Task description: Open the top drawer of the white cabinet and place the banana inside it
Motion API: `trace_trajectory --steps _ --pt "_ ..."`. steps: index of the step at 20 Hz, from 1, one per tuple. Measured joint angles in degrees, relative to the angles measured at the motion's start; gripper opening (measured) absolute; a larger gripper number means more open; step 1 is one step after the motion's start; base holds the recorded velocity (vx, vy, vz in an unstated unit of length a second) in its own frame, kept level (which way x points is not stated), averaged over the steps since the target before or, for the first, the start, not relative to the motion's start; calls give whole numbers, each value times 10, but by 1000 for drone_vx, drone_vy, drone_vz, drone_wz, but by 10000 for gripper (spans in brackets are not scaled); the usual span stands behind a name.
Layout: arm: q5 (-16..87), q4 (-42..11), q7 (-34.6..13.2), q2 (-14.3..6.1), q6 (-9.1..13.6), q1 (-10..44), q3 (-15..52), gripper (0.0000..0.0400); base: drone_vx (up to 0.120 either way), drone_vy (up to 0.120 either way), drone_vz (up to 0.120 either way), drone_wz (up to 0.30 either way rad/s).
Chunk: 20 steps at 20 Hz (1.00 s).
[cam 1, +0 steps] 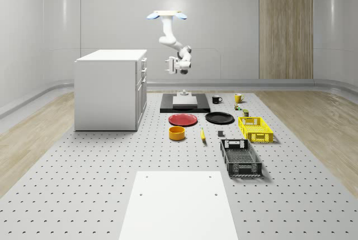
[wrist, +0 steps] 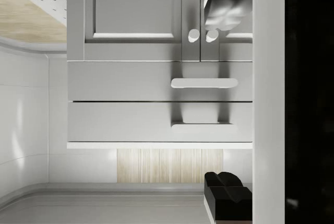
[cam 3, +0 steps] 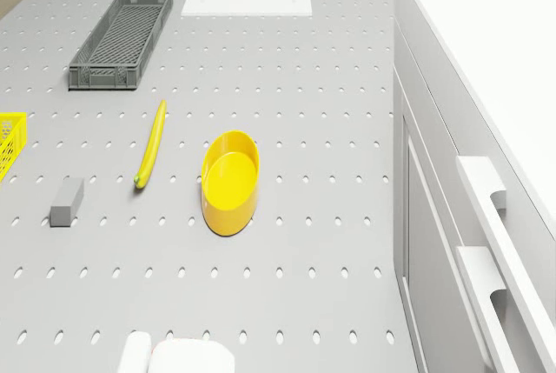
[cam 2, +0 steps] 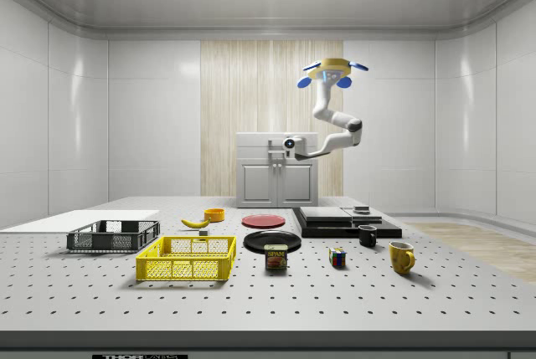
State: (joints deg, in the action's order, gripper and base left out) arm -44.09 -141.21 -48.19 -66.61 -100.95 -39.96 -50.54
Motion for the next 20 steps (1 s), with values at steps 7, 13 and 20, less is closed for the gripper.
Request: trace_trajectory --steps 7,13,20 --pt "4 -1 -4 -5 -4 -4 -1 400 0 -11 120 0" --pt "8 -1 -7 -9 -7 -8 -2 400 0 -120 13 0" --pt "11 -2 -10 -13 -11 -11 -3 400 0 57 0 0"
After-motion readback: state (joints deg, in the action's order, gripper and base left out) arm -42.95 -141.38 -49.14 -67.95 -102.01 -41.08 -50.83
